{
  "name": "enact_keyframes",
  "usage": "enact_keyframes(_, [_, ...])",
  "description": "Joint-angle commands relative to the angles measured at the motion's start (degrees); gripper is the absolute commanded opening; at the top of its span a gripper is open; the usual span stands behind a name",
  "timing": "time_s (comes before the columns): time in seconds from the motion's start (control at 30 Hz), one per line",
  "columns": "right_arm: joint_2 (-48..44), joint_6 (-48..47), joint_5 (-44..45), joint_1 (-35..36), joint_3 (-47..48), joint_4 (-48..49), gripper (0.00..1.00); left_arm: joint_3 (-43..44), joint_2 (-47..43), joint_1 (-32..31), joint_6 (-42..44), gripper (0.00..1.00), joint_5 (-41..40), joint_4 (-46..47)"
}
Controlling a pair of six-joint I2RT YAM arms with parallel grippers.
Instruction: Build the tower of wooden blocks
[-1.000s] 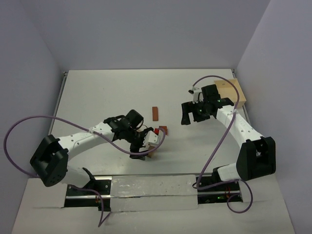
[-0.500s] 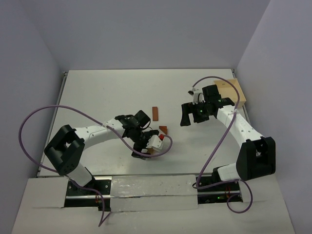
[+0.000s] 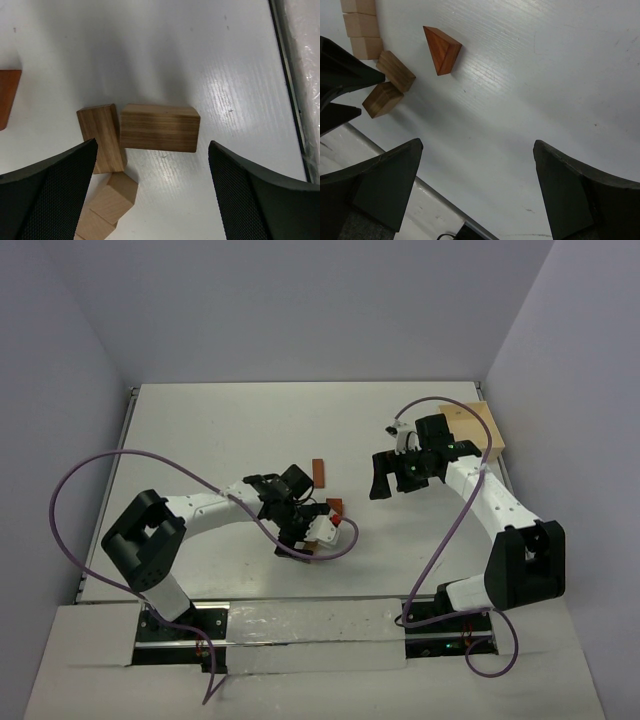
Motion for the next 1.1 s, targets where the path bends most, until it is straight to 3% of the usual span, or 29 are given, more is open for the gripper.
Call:
enact_keyframes(0.0, [0.45,-0.76,-1.58,-0.57,1.49,-0.41,1.0,0.83,0.12,-0.27,0.21,0.97,-0.21,4.3])
enact_keyframes(0.2, [0.88,-0.81,-1.65,-0.6,1.69,-0.63,1.0,0.87,1.05,-0.45,-1.21,0.9,-0.68,6.13])
enact_keyframes(0.6, [2.18,-0.9,-2.68,-0.66,2.11,-0.71,1.0,-1.52,-0.44,-2.75,-1.68,0.87,-0.25,5.46])
enact_keyframes(0.83, [2.25,-0.74,-3.1,-0.68,2.26,-0.78,1.0,-2.89,-0.75,-3.7,-3.52,0.81,-1.42,6.65])
enact_keyframes(0.93, [2.25,-0.81,-3.12,-0.66,2.22,-0.8,1.0,-3.0,-0.71,-3.7,-4.85,0.75,-2.27,7.56])
enact_keyframes(1.07, [1.92,-0.84,-3.08,-0.69,1.99,-0.86,1.0,-3.29,-0.99,-3.7,-6.5,0.58,-4.7,8.62])
